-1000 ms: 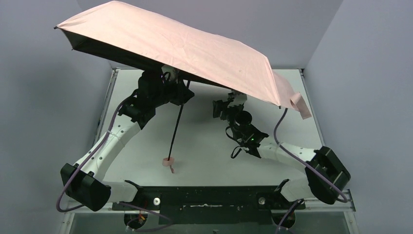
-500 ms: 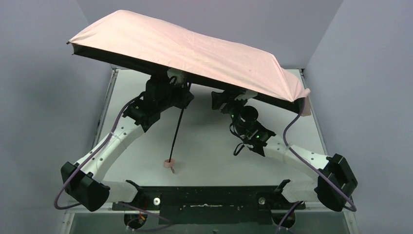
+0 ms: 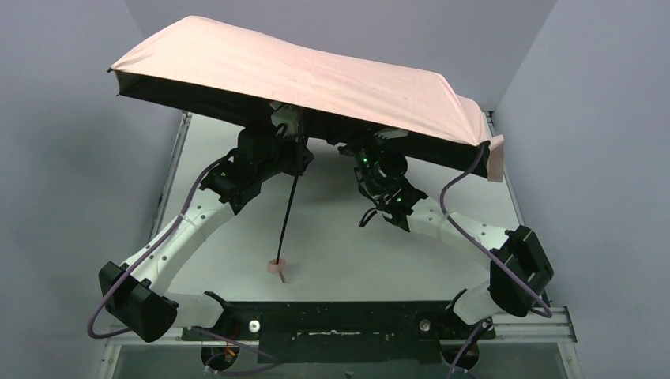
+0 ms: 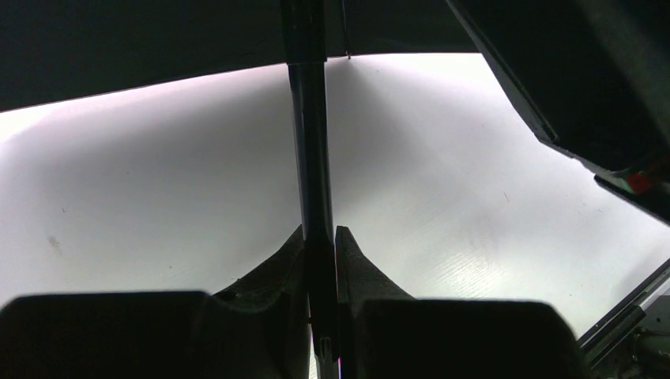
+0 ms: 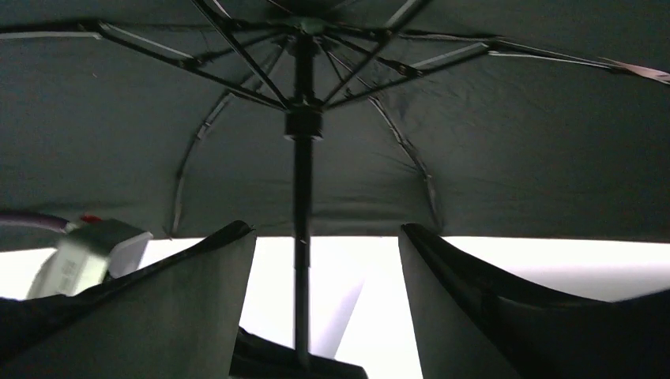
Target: Put away the umbrella
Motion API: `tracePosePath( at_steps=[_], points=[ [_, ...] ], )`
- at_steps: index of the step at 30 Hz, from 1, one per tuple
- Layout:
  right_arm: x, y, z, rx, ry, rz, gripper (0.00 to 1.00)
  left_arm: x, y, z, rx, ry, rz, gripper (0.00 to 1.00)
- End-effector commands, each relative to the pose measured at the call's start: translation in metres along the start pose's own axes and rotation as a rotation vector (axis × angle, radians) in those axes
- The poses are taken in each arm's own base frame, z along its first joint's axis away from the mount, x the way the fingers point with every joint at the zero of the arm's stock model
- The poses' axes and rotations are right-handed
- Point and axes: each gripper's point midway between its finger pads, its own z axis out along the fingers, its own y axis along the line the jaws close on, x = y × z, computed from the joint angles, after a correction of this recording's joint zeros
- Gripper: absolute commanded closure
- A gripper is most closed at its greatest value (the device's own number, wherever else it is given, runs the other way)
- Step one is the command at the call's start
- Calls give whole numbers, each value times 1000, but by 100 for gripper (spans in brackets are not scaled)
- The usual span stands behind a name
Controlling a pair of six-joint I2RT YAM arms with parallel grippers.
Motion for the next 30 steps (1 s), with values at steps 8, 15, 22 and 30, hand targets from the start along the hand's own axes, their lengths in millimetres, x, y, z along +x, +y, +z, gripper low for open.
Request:
tracePosePath(
  at_steps=[8,15,22,30],
  points=[
    [-24,43,40,-49,-44,158,33,-30,-17,-7,64,-88,103,100],
    [-11,38,59,-31,29,186,37,-29,-19,-8,81,-91,115,100],
    [-7,30,71,-10,64,184,42,-27,-23,-8,99,-87,125,100],
    [-9,30,83,-23,65,184,43,-25,-24,-8,102,-82,130,100]
  ],
)
